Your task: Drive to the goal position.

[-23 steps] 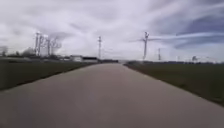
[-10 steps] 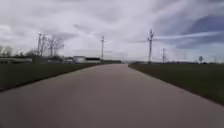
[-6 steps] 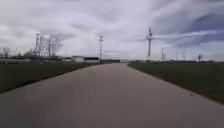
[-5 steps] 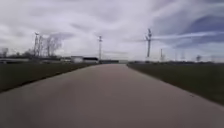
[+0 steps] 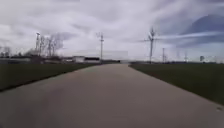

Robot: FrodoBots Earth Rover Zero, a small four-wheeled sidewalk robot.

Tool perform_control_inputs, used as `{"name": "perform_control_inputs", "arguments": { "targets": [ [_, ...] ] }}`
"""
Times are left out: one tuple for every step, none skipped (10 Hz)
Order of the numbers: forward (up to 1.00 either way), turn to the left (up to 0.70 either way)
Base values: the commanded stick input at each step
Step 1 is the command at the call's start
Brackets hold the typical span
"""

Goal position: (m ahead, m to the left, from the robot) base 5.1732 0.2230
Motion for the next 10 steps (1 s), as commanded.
{"name": "perform_control_inputs", "arguments": {
  "targets": [
    [1.0, 0.0],
    [1.0, 0.0],
    [1.0, 0.0],
    [1.0, 0.0],
    [1.0, 0.0],
    [1.0, 0.0],
    [1.0, 0.0],
    [1.0, 0.0],
    [1.0, 0.0],
    [1.0, 0.0]
  ]
}}
